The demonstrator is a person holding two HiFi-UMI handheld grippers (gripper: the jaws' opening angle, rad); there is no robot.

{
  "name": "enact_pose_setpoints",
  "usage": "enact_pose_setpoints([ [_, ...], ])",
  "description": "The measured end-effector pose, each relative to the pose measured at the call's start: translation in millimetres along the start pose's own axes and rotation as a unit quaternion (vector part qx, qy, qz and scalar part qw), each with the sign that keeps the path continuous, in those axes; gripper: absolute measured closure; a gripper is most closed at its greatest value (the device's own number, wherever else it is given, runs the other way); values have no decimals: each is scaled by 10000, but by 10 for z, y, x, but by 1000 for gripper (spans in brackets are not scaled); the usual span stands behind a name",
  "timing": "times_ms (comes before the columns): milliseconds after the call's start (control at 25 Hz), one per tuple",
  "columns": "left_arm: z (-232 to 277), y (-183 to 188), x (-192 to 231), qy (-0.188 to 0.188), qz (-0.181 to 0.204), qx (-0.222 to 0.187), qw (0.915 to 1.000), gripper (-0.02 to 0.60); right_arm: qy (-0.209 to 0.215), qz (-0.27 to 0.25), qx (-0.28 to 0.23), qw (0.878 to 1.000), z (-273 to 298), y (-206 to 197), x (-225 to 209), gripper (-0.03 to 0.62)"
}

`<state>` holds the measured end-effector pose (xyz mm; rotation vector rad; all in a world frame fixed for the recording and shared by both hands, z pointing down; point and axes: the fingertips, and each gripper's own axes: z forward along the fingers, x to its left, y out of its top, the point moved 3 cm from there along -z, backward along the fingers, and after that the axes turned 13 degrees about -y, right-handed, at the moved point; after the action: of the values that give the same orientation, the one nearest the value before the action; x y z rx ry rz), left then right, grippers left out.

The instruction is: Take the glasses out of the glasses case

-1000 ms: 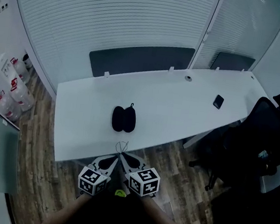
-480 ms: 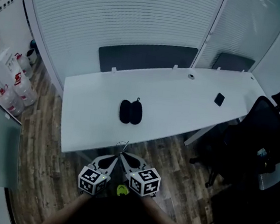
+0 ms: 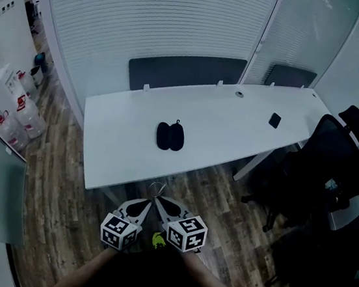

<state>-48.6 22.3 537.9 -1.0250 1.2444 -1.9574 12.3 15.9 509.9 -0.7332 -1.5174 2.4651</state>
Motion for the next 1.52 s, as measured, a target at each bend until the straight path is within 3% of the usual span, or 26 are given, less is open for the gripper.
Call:
enact_pose_setpoints([
  [640, -544, -328, -467, -366, -102, -50, 9993, 571, -237, 42, 60, 9997, -510, -533, 572, 577],
  [1000, -538, -397, -756, -722, -27, 1, 9974, 572, -488, 209, -58, 9986, -820, -652, 585, 577],
  [1520, -556, -414, -867, -652, 190, 13, 9977, 572, -394, 32, -202, 9990, -901, -631, 582, 577],
])
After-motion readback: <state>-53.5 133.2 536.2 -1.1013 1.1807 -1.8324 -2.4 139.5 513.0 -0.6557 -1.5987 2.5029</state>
